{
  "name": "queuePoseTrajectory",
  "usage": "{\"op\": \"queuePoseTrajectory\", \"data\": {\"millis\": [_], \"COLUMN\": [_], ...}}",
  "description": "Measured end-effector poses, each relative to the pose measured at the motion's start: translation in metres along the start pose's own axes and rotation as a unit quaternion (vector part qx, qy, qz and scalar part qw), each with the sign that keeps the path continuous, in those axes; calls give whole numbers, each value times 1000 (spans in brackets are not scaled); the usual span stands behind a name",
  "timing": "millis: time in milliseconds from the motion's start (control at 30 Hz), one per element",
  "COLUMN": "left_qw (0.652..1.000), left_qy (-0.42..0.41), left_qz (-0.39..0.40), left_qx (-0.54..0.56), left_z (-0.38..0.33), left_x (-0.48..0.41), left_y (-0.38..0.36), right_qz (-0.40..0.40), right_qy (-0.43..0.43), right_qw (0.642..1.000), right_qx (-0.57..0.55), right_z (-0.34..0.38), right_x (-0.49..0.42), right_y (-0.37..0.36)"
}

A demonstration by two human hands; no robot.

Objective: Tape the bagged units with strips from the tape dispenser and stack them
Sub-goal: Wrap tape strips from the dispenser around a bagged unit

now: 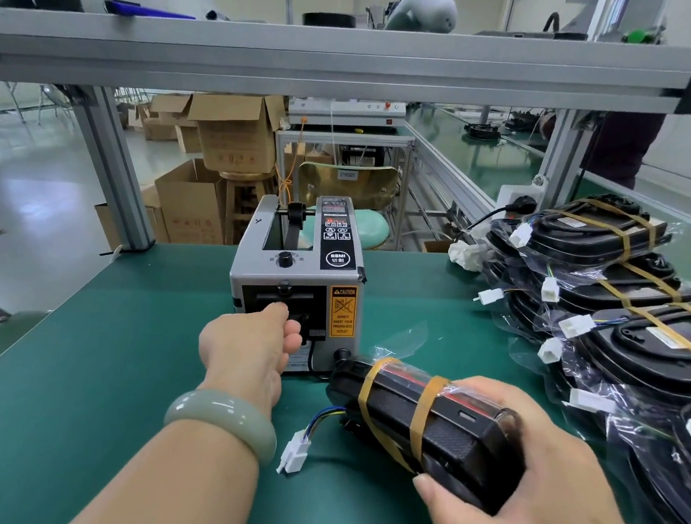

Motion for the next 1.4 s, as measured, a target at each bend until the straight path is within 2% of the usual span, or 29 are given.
{"op": "queuePoseTrajectory", "data": {"millis": [200, 267, 333, 433, 500, 667, 767, 967, 1167, 1400], "left_qw": [1000, 999, 993, 973, 961, 927, 900, 882, 885, 876], "left_qy": [3, -5, -22, -78, -128, -266, -312, -310, -288, -301], "left_qz": [0, 40, 113, 216, 242, 197, 213, 290, 300, 294], "left_qx": [-3, 9, 29, -3, -42, -175, -217, -203, -208, -236], "left_z": [2, 4, 4, 6, 9, 17, 19, 20, 21, 21], "left_x": [6, 14, 30, 61, 81, 113, 119, 118, 116, 120], "left_y": [2, 9, 20, 37, 47, 60, 60, 51, 47, 45], "right_qz": [-4, -5, -1, 17, 29, 36, 45, 42, 29, 41], "right_qy": [-20, -22, -24, -32, -27, 20, 31, 64, 83, 93], "right_qw": [1000, 1000, 1000, 999, 999, 999, 997, 995, 992, 990], "right_qx": [-3, -6, -7, 8, 3, 20, 49, 71, 95, 96], "right_z": [0, -1, -1, 0, 0, 2, 1, 1, 3, 2], "right_x": [2, 2, 1, 0, -1, 0, -1, 0, -1, -2], "right_y": [-1, 0, 1, 0, -2, -8, -7, -9, -7, -8]}}
Point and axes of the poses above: each hand's wrist, its own x-axis away from the middle knuckle, its own y-axis out of the back of the hand, z = x × y, the point moved 1 cm from there along -x, towards the middle knuckle, and after that the axes turned 11 degrees about -x, right-handed, at the moved point
